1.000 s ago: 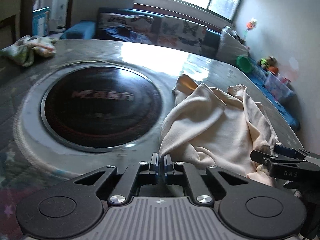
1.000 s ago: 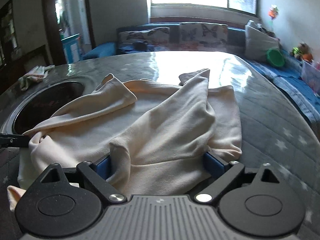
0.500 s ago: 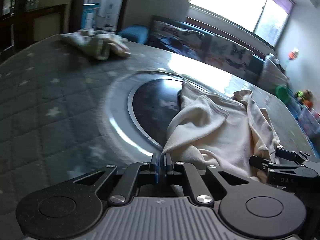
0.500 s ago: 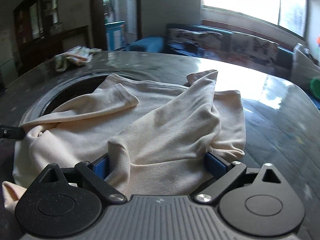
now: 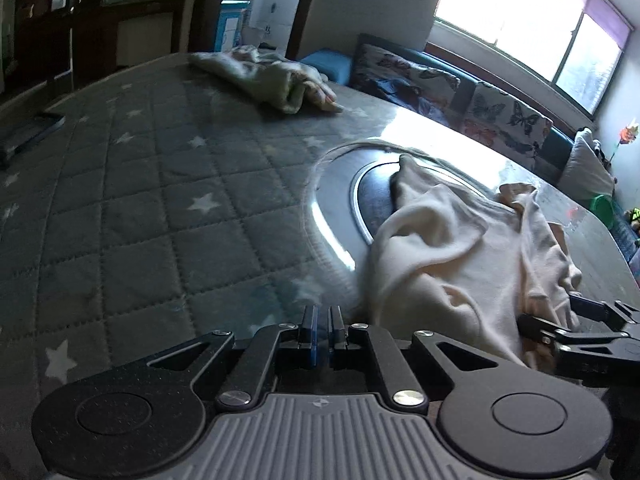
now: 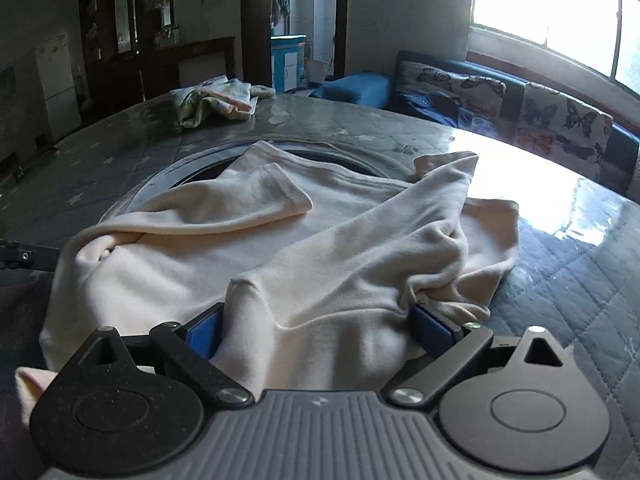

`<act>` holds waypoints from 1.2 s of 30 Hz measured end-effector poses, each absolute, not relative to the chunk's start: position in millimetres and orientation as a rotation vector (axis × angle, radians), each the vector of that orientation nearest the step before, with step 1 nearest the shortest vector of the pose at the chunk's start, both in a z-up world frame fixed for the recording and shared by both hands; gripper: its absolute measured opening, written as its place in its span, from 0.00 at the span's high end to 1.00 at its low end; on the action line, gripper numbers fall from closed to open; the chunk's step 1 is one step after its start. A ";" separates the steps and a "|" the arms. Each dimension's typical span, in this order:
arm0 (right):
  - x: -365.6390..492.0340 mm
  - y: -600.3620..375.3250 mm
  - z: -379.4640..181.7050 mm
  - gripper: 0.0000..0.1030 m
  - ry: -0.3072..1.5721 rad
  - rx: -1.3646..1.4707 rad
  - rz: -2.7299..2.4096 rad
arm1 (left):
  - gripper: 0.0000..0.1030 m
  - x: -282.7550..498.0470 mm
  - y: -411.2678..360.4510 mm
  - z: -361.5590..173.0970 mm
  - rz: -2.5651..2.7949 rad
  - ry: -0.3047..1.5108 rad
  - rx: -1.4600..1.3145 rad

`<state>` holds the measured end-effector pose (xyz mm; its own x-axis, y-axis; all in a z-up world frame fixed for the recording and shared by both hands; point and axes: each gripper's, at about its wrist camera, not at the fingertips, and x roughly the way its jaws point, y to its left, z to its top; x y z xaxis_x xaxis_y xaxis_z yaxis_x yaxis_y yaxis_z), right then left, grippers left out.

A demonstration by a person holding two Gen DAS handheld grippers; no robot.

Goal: Fold clothes

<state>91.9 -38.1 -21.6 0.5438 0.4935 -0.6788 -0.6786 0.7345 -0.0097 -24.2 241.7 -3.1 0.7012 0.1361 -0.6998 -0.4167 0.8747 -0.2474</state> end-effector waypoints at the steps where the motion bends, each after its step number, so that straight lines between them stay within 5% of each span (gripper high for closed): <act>1: 90.7 -39.9 -21.0 0.05 0.710 -0.291 0.705 | 0.95 -26.6 242.6 -3.3 0.316 0.732 -0.410; 16: 63.2 -83.9 -16.9 0.06 0.739 -0.287 0.676 | 0.88 -19.8 211.2 21.2 0.200 0.689 -0.389; 36: 89.9 -72.1 25.6 0.21 0.668 -0.244 0.699 | 0.87 -1.2 109.4 -3.7 -0.206 0.744 -0.220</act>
<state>89.9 -72.1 25.6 0.5700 0.5138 -0.6412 -0.6637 0.7480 0.0093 -1.2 109.4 -3.7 0.7175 -0.2623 -0.6453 0.1073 0.9569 -0.2697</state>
